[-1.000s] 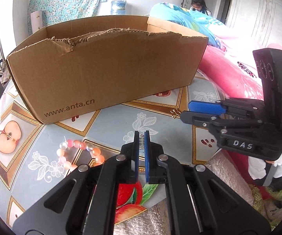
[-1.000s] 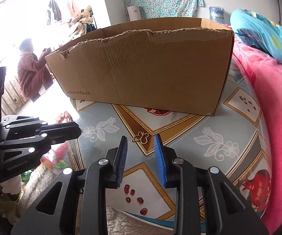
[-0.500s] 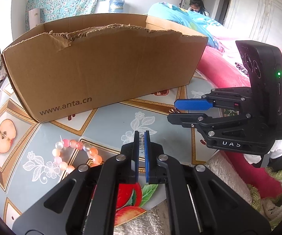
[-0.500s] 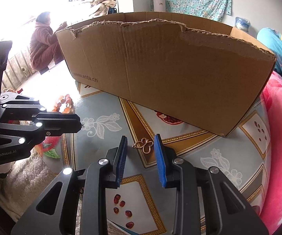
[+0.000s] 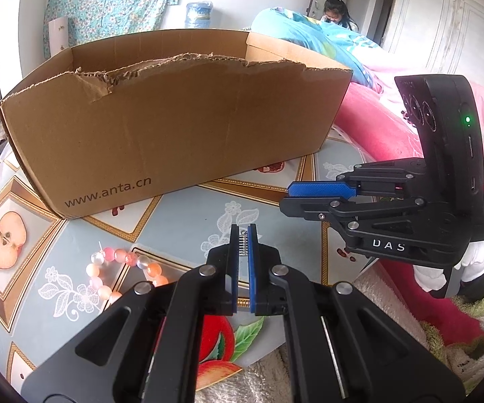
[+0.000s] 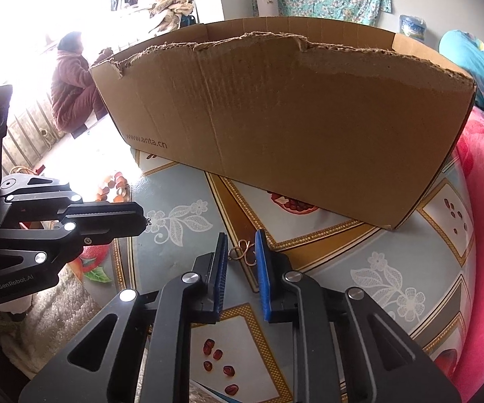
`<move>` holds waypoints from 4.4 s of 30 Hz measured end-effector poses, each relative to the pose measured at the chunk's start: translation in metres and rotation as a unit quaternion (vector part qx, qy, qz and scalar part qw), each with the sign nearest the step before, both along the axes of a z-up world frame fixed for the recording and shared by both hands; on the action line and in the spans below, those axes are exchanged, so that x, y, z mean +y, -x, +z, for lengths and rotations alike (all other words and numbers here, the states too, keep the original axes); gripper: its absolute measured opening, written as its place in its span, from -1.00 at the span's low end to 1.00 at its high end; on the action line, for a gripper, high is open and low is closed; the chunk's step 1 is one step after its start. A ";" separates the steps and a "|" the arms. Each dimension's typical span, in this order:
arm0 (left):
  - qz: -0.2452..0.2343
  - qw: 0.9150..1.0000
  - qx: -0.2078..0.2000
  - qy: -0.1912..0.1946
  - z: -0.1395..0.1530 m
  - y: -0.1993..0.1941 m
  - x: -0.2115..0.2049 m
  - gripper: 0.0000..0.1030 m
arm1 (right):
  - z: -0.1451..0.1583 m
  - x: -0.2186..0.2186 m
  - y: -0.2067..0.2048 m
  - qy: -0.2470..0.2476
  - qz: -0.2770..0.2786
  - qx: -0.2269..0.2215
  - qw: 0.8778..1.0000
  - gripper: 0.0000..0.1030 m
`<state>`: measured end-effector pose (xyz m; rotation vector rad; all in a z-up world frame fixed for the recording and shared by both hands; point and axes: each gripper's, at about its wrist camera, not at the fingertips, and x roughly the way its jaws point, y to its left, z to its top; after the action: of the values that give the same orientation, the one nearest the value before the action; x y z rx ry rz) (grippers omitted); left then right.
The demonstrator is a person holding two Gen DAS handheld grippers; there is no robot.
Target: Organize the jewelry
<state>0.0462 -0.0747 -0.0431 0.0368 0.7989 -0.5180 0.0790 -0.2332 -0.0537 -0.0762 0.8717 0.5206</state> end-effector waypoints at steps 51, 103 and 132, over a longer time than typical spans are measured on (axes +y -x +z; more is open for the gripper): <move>0.000 1.000 -0.003 0.008 -0.004 0.000 0.011 -0.92 | 0.002 0.022 0.009 -0.003 -0.027 0.022 0.999 -0.67; -0.003 1.000 0.000 0.015 -0.003 -0.002 0.013 -0.92 | 0.007 0.028 -0.018 0.075 -0.009 0.041 0.996 -0.48; -0.004 0.999 -0.023 0.036 0.013 0.005 0.024 -0.92 | 0.034 0.025 -0.011 0.056 -0.035 0.031 0.997 -0.61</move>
<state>0.0415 -0.0510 -0.0296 -0.0140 0.7359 -0.5519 0.0901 -0.2079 -0.0193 -0.1313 0.9608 0.4093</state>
